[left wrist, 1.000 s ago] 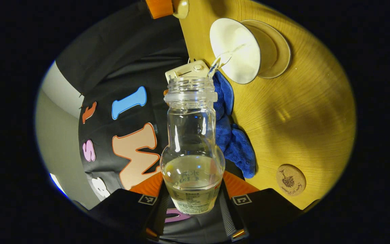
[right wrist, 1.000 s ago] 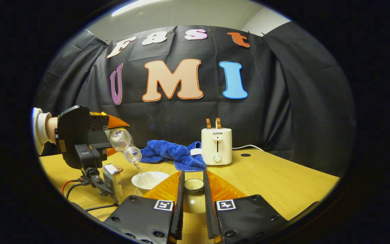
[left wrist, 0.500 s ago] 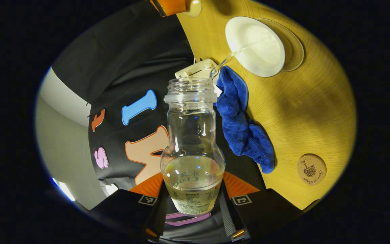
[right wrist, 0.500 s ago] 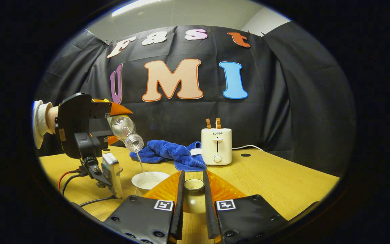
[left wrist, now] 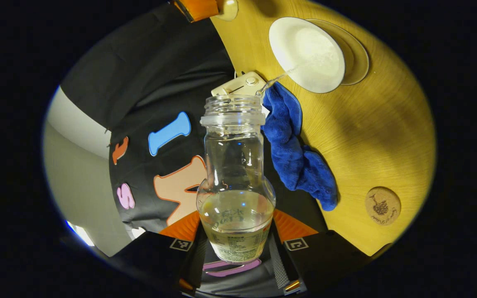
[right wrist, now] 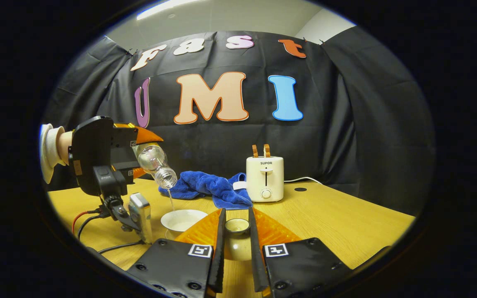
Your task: Open the teacup lid with one hand, grasp the water bottle and pour water into the teacup with the other hand; after pouring, place the water bottle on the coaster and then close the teacup lid.
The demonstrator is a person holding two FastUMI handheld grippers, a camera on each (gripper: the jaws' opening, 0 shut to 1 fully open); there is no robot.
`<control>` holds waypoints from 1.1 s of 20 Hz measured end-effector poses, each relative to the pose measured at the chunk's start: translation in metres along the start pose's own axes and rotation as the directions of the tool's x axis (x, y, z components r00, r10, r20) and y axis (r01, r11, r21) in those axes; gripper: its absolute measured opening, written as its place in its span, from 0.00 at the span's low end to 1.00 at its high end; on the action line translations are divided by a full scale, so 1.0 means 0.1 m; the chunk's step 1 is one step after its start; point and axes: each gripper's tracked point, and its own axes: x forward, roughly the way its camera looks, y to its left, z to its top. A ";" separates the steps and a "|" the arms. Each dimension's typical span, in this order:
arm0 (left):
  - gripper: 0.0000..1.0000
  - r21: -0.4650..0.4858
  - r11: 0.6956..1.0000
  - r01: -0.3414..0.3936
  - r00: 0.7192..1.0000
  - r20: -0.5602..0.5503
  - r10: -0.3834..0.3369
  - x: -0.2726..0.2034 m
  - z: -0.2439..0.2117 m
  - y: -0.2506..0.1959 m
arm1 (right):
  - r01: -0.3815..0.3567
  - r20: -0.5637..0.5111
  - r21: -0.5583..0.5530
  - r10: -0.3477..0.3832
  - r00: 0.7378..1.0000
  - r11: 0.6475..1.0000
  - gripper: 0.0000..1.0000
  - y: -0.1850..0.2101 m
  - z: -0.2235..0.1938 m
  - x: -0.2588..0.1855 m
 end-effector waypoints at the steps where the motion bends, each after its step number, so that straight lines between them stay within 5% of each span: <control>1: 0.65 -0.044 0.999 0.023 1.000 -0.005 -0.023 0.01 -0.01 -0.09 | 0.000 0.000 0.000 0.000 1.000 1.000 0.31 0.00 0.00 0.00; 5: 0.64 -0.278 0.955 0.103 0.994 0.005 -0.105 -0.02 0.02 -0.37 | 0.000 0.000 0.000 0.000 1.000 1.000 0.31 0.00 0.00 0.00; 9: 0.64 -0.577 0.800 0.163 0.984 0.037 -0.174 -0.09 0.11 -0.61 | 0.000 -0.001 0.000 0.000 1.000 1.000 0.31 0.00 0.00 0.00; 15: 0.64 -0.882 0.427 0.198 0.962 0.090 -0.259 -0.34 0.18 -0.80 | -0.004 -0.001 0.001 0.004 1.000 1.000 0.31 0.01 0.00 0.00; 18: 0.64 -0.960 0.249 0.127 0.971 0.069 -0.231 -0.39 0.01 -0.74 | -0.007 0.000 0.000 0.007 1.000 1.000 0.31 0.01 0.00 0.00; 21: 0.64 -0.998 0.005 0.056 0.976 0.053 -0.213 -0.40 -0.16 -0.82 | -0.007 0.000 0.000 0.007 1.000 1.000 0.32 0.01 0.00 0.00; 22: 0.64 -0.998 -0.048 0.031 0.974 0.041 -0.221 -0.40 -0.23 -0.87 | -0.007 0.000 0.000 0.007 1.000 1.000 0.31 0.01 0.00 0.00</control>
